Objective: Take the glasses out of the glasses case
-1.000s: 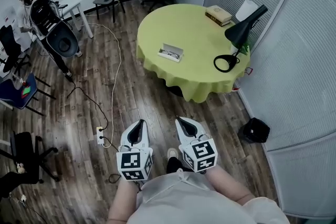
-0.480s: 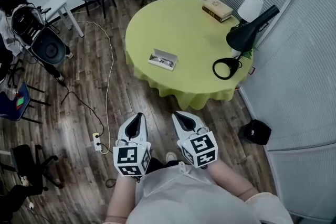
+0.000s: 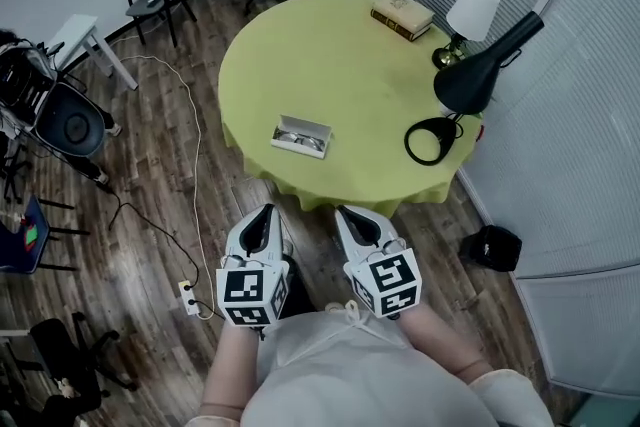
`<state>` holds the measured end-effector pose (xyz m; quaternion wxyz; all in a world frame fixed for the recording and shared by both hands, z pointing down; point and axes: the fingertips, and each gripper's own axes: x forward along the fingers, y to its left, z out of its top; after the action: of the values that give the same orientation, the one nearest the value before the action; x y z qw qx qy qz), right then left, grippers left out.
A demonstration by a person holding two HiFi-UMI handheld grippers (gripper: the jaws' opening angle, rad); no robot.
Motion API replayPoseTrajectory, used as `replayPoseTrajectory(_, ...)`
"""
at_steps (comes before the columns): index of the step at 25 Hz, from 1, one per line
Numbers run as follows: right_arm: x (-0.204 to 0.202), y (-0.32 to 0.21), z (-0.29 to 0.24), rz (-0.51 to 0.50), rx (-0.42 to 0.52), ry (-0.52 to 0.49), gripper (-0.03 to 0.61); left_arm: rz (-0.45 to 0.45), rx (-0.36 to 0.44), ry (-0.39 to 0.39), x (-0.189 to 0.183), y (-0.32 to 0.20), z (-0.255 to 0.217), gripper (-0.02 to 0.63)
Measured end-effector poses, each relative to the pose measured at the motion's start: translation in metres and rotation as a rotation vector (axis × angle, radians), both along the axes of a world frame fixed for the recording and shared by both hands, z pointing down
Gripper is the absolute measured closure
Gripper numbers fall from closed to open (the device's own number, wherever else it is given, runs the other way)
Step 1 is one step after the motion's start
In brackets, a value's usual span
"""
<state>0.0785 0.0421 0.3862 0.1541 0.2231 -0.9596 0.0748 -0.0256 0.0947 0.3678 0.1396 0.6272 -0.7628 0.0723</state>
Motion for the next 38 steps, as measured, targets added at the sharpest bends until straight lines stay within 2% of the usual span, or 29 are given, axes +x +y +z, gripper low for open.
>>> replayPoseTrajectory(6,-0.042,-0.064,0.013,0.133,-0.042,0.015,0.579,0.142,-0.027,-0.004,-0.053,-0.078,0.008,0.607)
replayPoseTrajectory(9,-0.062,-0.091,0.019,0.218,-0.059,0.026,0.578,0.271,-0.046,0.015,-0.070,-0.112,0.014,0.607)
replayPoseTrajectory(12,-0.085,-0.110,0.023,0.278,-0.077,0.029,0.579,0.368,-0.032,0.018,-0.088,-0.138,0.017,0.607)
replayPoseTrajectory(15,-0.107,-0.125,0.032,0.317,-0.082,0.053,0.579,0.435,0.016,0.042,-0.107,-0.160,0.021,0.607)
replayPoseTrajectory(17,-0.119,-0.137,0.042,0.345,-0.096,0.061,0.580,0.472,0.035,0.017,-0.120,-0.174,0.029,0.607)
replayPoseTrajectory(19,-0.128,-0.146,0.054,0.382,-0.126,0.060,0.578,0.517,0.026,-0.047,-0.128,-0.185,0.043,0.607)
replayPoseTrajectory(22,-0.137,-0.155,0.076,0.434,-0.179,0.072,0.579,0.611,-0.024,-0.105,-0.131,-0.198,0.071,0.607)
replayPoseTrajectory(27,-0.150,-0.176,0.116,0.476,-0.247,0.093,0.578,0.725,-0.165,-0.059,-0.129,-0.228,0.128,0.606)
replayPoseTrajectory(32,-0.154,-0.182,0.153,0.476,-0.307,0.140,0.579,0.835,-0.295,-0.067,-0.126,-0.251,0.174,0.574)
replayPoseTrajectory(38,-0.145,-0.187,0.180,0.489,-0.360,0.184,0.578,1.024,-0.469,-0.191,-0.112,-0.266,0.217,0.520)
